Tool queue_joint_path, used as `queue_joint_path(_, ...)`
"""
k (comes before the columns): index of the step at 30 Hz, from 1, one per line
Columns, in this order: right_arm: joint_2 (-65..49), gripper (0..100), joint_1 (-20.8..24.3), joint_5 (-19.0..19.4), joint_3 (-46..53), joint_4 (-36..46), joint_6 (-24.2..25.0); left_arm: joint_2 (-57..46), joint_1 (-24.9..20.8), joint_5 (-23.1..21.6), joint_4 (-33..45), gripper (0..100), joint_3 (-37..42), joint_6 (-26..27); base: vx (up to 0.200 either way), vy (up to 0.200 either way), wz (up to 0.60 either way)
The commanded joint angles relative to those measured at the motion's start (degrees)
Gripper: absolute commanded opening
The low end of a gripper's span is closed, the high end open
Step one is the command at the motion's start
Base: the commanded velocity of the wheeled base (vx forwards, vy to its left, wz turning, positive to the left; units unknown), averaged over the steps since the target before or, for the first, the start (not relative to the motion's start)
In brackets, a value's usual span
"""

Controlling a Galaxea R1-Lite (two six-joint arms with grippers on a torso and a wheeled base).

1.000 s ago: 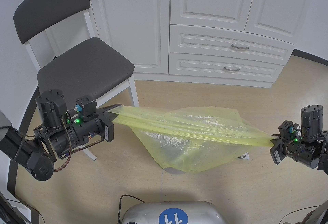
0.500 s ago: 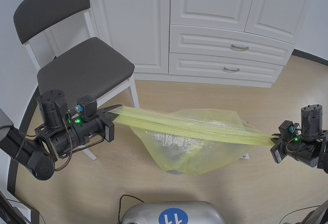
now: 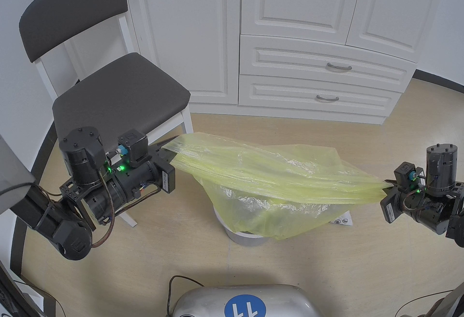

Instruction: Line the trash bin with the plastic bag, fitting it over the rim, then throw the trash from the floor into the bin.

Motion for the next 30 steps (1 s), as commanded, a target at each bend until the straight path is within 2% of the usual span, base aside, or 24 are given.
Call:
queue_joint_path(1,2.79,0,1.3,0.23,0.11,-3.04,1.53,4.69,-3.05,3.06,-3.78,0,-0.63,-0.06,0.0,0.0,0.0)
queue_joint_path(9,6.22,0,3.76,0.15,0.73,-10.59,3.99,8.12,-6.57,5.79,-9.23,0,-2.13,-0.23,0.0,0.0,0.0)
queue_joint_path(16,9.56,0,7.28,0.23,1.69,-20.53,6.54,10.31,-11.75,11.23,-13.45,0,-5.64,-4.54,0.0,0.0,0.0)
queue_joint_path(25,14.83,0,12.02,0.32,1.6,-34.5,10.58,9.7,-18.7,15.28,-13.89,0,-6.26,-6.73,0.0,0.0,0.0)
queue_joint_path(30,17.73,0,12.11,0.06,2.57,-41.97,10.32,10.23,-18.96,16.42,-13.89,0,-6.43,-6.65,0.0,0.0,0.0)
